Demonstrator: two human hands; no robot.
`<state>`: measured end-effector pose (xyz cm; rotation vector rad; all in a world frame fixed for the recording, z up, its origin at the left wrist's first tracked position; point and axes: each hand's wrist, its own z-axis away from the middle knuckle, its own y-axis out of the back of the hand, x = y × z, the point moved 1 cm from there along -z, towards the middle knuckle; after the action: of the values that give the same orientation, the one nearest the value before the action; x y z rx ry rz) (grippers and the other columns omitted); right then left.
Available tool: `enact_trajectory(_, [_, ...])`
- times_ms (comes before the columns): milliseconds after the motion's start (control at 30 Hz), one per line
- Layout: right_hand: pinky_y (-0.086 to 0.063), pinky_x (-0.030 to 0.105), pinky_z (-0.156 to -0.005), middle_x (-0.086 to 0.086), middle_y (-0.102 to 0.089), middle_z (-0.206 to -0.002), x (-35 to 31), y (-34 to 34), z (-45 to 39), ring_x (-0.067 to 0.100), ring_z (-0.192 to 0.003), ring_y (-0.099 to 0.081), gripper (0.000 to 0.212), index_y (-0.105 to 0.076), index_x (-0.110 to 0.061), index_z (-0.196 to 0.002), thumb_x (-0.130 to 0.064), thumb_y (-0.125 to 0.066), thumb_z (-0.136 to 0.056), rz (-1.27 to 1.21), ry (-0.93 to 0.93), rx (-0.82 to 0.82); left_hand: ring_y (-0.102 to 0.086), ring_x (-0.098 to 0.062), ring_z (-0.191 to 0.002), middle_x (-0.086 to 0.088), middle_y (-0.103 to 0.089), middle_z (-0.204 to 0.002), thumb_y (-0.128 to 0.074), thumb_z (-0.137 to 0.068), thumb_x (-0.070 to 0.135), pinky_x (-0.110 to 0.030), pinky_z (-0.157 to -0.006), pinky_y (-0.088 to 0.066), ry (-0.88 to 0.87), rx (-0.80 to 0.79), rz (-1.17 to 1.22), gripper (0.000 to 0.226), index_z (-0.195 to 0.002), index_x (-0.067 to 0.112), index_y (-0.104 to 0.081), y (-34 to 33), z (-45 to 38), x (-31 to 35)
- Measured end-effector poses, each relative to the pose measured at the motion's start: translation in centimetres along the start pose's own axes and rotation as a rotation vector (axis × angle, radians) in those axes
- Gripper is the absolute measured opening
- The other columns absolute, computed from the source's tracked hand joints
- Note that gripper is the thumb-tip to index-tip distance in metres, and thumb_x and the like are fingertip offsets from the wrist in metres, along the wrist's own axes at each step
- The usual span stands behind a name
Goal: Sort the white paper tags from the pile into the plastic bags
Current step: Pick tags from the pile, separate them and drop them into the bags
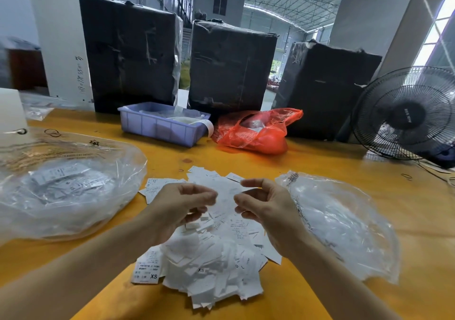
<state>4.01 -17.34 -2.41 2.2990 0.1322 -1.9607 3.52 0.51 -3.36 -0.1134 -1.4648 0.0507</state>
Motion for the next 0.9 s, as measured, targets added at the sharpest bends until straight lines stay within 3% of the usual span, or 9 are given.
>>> enact_trajectory(100, [-0.052,0.023,-0.062,0.001,-0.068,-0.071,0.4,-0.1,0.1,0.013,-0.066,-0.066,0.024,-0.059,-0.012,-0.1,-0.001,-0.069,-0.081,0.13,-0.051,-0.156,-0.069,-0.012,-0.068,-0.008,-0.075,-0.082,-0.073,-0.068,0.017,-0.022,-0.066,-0.052,-0.02,0.083,0.213,0.028,-0.091,0.002,-0.068,0.2,-0.5,0.2])
enact_trajectory(200, [-0.053,0.025,-0.065,0.0,-0.067,-0.078,1.2,0.0,0.0,0.015,-0.07,-0.065,0.016,-0.06,-0.016,-0.096,-0.005,-0.065,-0.085,0.402,0.046,-0.134,-0.071,-0.016,-0.067,-0.012,-0.074,-0.079,-0.069,-0.077,0.003,-0.021,-0.063,-0.057,-0.072,0.157,0.322,0.015,-0.09,-0.002,-0.063,0.5,-0.8,0.4])
enact_trajectory(300, [-0.053,0.027,-0.074,-0.005,-0.063,-0.088,2.0,0.6,-0.2,0.013,-0.079,-0.062,0.011,-0.063,-0.017,-0.099,-0.01,-0.059,-0.091,0.751,0.203,-0.073,-0.068,-0.012,-0.058,-0.011,-0.072,-0.071,-0.068,-0.078,-0.004,-0.016,-0.054,-0.054,-0.137,0.234,0.286,0.012,-0.087,0.001,-0.062,1.1,-1.1,0.5])
enact_trajectory(400, [-0.048,0.018,-0.072,-0.004,-0.062,-0.094,2.9,0.8,-0.7,0.01,-0.083,-0.058,0.016,-0.063,-0.012,-0.107,-0.011,-0.056,-0.093,0.905,0.271,-0.079,-0.061,-0.008,-0.053,-0.009,-0.069,-0.074,-0.067,-0.082,0.001,-0.016,-0.052,-0.048,-0.177,0.326,0.169,0.006,-0.085,0.005,-0.065,1.7,-1.5,0.2])
enact_trajectory(533, [-0.041,0.012,-0.069,0.001,-0.062,-0.102,3.5,0.1,-1.9,0.012,-0.088,-0.056,0.016,-0.061,-0.011,-0.108,-0.015,-0.054,-0.093,0.96,0.244,-0.089,-0.044,-0.012,-0.057,-0.005,-0.063,-0.069,-0.069,-0.083,0.015,-0.022,-0.056,-0.039,-0.193,0.41,0.086,0.011,-0.09,0.006,-0.068,2.7,-2.3,-0.4])
enact_trajectory(667, [-0.046,0.027,-0.079,0.007,-0.064,-0.104,3.2,-1.8,-3.7,0.018,-0.091,-0.057,0.03,-0.062,-0.005,-0.108,-0.028,-0.063,-0.089,0.902,0.159,-0.093,-0.041,-0.01,-0.053,0.0,-0.059,-0.071,-0.067,-0.085,0.022,-0.021,-0.056,-0.039,-0.152,0.388,0.009,0.013,-0.083,0.01,-0.071,2.8,-2.7,-0.9])
enact_trajectory(800, [-0.04,0.021,-0.066,-0.003,-0.058,-0.088,3.5,-3.5,-5.0,0.013,-0.08,-0.054,0.055,-0.059,-0.008,-0.112,-0.033,-0.083,-0.068,0.837,0.023,-0.098,-0.063,-0.015,-0.061,-0.006,-0.069,-0.072,-0.072,-0.081,0.017,-0.023,-0.062,-0.046,-0.127,0.301,-0.034,0.013,-0.08,0.004,-0.068,2.8,-2.7,-1.5])
enact_trajectory(900, [-0.038,0.016,-0.056,-0.007,-0.054,-0.071,3.9,-3.5,-5.5,0.005,-0.061,-0.051,0.043,-0.063,-0.011,-0.102,-0.018,-0.085,-0.065,0.72,-0.025,-0.072,-0.072,-0.017,-0.069,-0.014,-0.074,-0.079,-0.075,-0.076,0.012,-0.023,-0.064,-0.052,-0.105,0.23,-0.028,0.019,-0.085,-0.003,-0.068,2.9,-2.6,-1.5])
